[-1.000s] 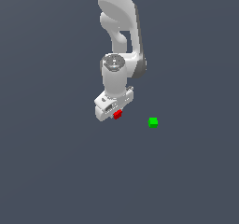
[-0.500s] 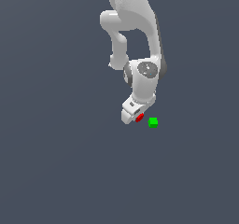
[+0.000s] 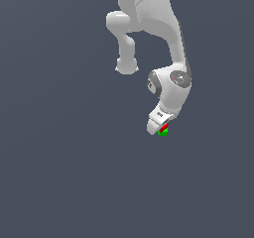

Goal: Stack the red cube on top of the green cube.

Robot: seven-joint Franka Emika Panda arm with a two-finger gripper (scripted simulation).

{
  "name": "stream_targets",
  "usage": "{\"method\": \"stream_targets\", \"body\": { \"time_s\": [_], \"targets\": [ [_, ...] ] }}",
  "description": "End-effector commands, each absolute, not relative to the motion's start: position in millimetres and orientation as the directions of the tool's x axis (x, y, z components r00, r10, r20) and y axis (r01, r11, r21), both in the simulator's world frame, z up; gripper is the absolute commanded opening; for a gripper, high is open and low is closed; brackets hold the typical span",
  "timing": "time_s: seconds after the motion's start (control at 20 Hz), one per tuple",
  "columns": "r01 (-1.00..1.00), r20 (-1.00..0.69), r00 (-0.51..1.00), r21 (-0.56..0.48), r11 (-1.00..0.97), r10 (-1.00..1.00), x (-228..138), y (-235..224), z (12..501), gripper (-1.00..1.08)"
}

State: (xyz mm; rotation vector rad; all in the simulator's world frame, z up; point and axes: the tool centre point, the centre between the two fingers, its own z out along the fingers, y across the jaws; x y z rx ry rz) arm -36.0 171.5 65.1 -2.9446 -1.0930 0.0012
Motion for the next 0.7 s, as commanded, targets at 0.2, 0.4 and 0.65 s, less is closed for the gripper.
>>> {"method": "stream_targets", "body": {
  "time_s": [0.2,0.4,0.65],
  "targets": [
    [0.651,0.000,0.759,0.000,-0.759,0.651,-34.1,183.9,62.7,1.00],
    [0.651,0.000,0.759,0.000,-0.759,0.651,-34.1,183.9,62.7,1.00],
    [0.651,0.000,0.759,0.000,-0.759,0.651,-34.1,183.9,62.7,1.00]
  ]
}}
